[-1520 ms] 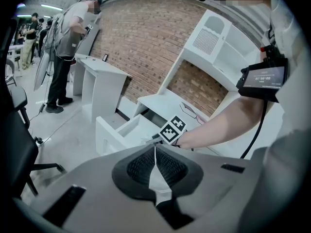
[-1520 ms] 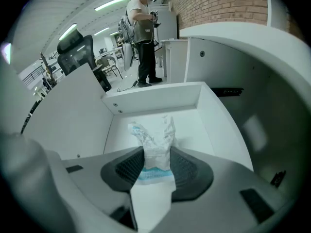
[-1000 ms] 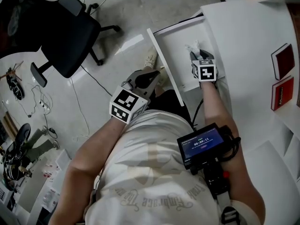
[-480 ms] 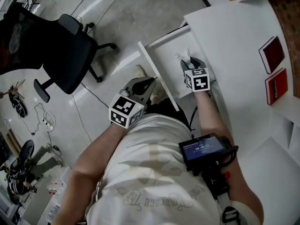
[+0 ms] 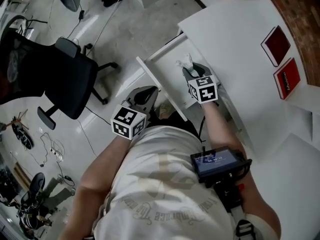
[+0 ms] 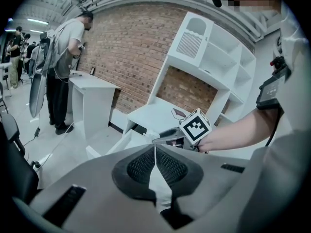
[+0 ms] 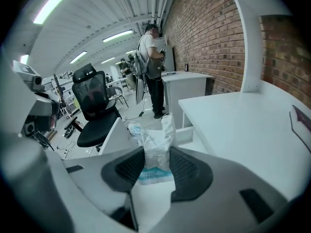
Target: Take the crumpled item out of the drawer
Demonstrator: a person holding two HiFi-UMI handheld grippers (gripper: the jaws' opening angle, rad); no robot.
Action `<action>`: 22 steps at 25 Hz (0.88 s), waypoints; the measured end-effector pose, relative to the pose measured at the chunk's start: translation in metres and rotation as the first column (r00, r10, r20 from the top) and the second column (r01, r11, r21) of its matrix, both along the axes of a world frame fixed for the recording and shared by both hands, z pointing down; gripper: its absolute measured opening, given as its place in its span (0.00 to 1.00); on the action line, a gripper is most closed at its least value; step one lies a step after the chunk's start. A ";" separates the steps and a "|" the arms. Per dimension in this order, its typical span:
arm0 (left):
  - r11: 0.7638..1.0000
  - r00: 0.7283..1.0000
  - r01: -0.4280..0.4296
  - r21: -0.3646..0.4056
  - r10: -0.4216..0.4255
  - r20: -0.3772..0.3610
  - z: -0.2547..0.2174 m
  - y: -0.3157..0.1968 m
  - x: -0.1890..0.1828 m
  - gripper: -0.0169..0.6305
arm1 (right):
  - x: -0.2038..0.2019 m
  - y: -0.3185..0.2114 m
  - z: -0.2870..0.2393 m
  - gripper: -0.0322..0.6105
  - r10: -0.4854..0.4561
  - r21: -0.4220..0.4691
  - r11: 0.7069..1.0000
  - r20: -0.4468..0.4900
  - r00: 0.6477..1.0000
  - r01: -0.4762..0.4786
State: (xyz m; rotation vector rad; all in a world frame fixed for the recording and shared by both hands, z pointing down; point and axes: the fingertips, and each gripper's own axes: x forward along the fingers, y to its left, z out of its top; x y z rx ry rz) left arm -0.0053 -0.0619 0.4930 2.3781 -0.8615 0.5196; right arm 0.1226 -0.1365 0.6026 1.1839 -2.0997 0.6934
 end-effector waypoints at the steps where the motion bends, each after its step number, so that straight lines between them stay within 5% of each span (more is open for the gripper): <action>1: 1.000 1.000 -0.008 0.002 0.008 -0.002 -0.001 0.000 0.002 0.07 | 0.001 0.002 -0.004 0.32 0.005 0.005 1.000 0.004 1.000 -0.005; 22: 0.991 0.991 -0.127 0.046 0.129 -0.036 -0.022 0.006 0.009 0.07 | 0.018 0.042 -0.079 0.32 0.142 0.102 0.983 0.085 0.986 -0.150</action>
